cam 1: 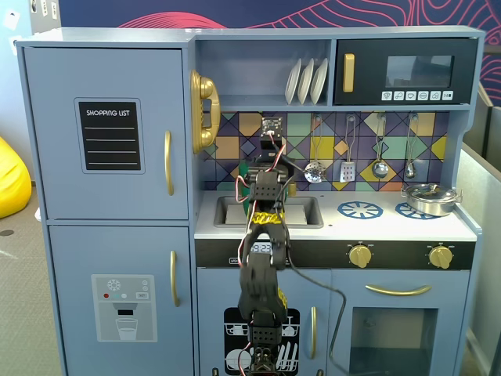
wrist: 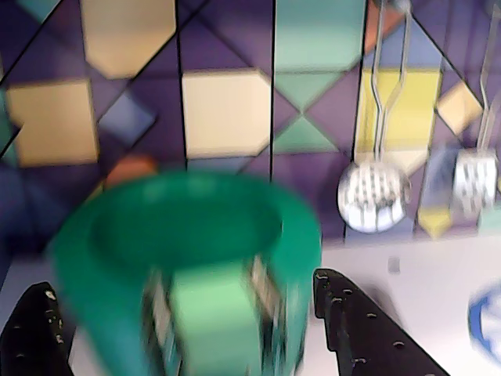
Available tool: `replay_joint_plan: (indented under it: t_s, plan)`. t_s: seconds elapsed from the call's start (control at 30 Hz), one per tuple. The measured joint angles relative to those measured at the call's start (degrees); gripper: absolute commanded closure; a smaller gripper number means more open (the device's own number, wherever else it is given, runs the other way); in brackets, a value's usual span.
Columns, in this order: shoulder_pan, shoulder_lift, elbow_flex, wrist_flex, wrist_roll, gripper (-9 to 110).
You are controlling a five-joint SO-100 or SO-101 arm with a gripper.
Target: Pick up the lid from the counter and put it on the green recipient
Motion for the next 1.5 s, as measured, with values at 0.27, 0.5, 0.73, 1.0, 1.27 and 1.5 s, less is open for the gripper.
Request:
replay_joint_plan:
  t_s: [0.27,0.5,0.73,1.0,1.27,1.5]
  plan:
    - [-0.53,27.16,31.11,10.46,-0.70,81]
    - [-0.70,49.22,54.76,27.77,-1.32,96]
    - [-1.67,53.96,68.64,37.53,2.29,88]
    - [-2.46,55.02,79.89,38.32,9.14,88]
    - [-2.37,55.55,82.79,38.76,13.97,88]
    - [-2.37,55.55,83.23,38.85,11.87,88]
